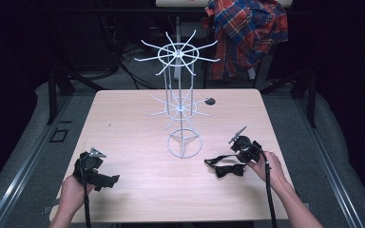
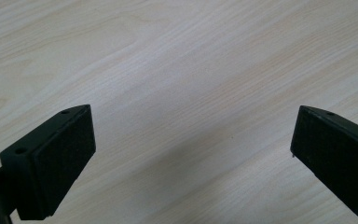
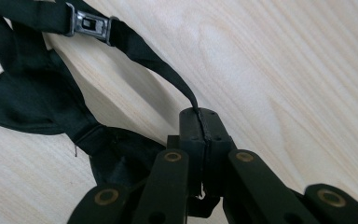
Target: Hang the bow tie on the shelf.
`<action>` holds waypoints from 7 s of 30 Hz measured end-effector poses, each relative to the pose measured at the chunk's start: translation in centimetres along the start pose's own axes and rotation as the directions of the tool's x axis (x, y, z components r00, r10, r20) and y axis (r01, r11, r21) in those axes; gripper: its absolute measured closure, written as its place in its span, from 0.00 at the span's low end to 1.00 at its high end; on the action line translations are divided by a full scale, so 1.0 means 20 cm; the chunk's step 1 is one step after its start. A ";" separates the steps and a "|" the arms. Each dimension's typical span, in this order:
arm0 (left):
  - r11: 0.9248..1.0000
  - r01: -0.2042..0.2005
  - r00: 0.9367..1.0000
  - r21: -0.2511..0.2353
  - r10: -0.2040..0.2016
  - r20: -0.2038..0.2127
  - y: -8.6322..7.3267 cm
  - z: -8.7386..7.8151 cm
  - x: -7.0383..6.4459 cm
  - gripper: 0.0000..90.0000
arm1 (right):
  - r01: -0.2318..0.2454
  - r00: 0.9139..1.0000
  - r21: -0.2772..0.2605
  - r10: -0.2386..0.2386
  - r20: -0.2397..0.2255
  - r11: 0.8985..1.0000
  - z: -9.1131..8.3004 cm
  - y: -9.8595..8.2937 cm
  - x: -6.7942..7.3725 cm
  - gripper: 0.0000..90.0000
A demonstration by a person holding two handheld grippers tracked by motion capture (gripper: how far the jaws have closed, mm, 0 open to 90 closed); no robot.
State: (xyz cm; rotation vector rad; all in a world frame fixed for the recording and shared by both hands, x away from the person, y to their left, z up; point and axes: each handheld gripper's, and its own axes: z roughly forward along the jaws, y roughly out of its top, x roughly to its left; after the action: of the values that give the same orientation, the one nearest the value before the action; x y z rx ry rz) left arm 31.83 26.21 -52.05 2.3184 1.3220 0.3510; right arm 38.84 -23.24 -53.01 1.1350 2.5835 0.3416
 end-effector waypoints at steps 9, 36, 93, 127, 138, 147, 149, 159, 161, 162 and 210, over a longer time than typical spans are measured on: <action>1.000 -0.002 1.000 0.003 0.002 0.005 0.00 0.00 0.00 0.00 | 0.013 1.000 -0.043 -0.013 0.018 0.999 -0.11 0.01 -0.02 1.00; 1.000 -0.003 1.000 0.000 0.003 0.004 0.00 0.00 0.00 0.00 | 0.031 0.999 -0.262 -0.024 0.032 0.964 -0.35 0.03 0.03 1.00; 1.000 -0.012 1.000 -0.013 0.012 0.013 0.00 -0.01 -0.01 0.00 | 0.035 0.999 -0.430 -0.028 0.023 0.902 -0.62 0.13 0.10 1.00; 1.000 -0.005 1.000 -0.006 0.005 0.016 -0.01 -0.01 0.00 0.00 | 0.031 0.999 -0.522 -0.018 0.029 0.852 -0.71 0.30 0.07 1.00; 1.000 -0.002 1.000 0.002 0.002 0.016 -0.01 0.00 0.00 0.00 | 0.041 0.999 -0.547 -0.028 0.033 0.836 -0.74 0.36 0.07 1.00; 1.000 -0.003 1.000 0.004 0.003 0.015 -0.01 0.00 0.00 0.00 | 0.034 0.999 -0.550 -0.019 0.033 0.834 -0.71 0.38 0.05 1.00; 1.000 -0.002 1.000 0.004 0.002 0.015 -0.01 0.00 0.00 0.00 | 0.034 0.999 -0.545 -0.018 0.034 0.838 -0.71 0.39 0.04 1.00; 1.000 -0.006 1.000 0.011 0.006 0.017 -0.01 0.01 -0.01 0.00 | 0.015 1.000 -0.544 -0.010 0.012 0.839 -0.66 0.39 0.02 1.00; 1.000 -0.006 1.000 0.011 0.006 0.018 -0.01 0.01 -0.01 0.00 | 0.012 1.000 -0.545 -0.008 0.009 0.838 -0.65 0.39 0.01 1.00; 1.000 -0.006 1.000 0.011 0.006 0.016 -0.01 0.01 -0.01 0.00 | 0.006 1.000 -0.546 -0.005 0.003 0.838 -0.65 0.39 0.01 1.00; 1.000 0.002 1.000 0.012 -0.003 0.015 -0.02 0.00 0.00 0.00 | -0.008 0.998 -0.514 -0.021 -0.051 0.858 -0.50 0.43 0.05 1.00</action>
State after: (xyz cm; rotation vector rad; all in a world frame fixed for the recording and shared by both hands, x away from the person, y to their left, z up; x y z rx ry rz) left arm 31.45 26.41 -52.25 2.3244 1.3231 0.3255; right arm 40.38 -17.83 -41.02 0.9223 2.3162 1.0059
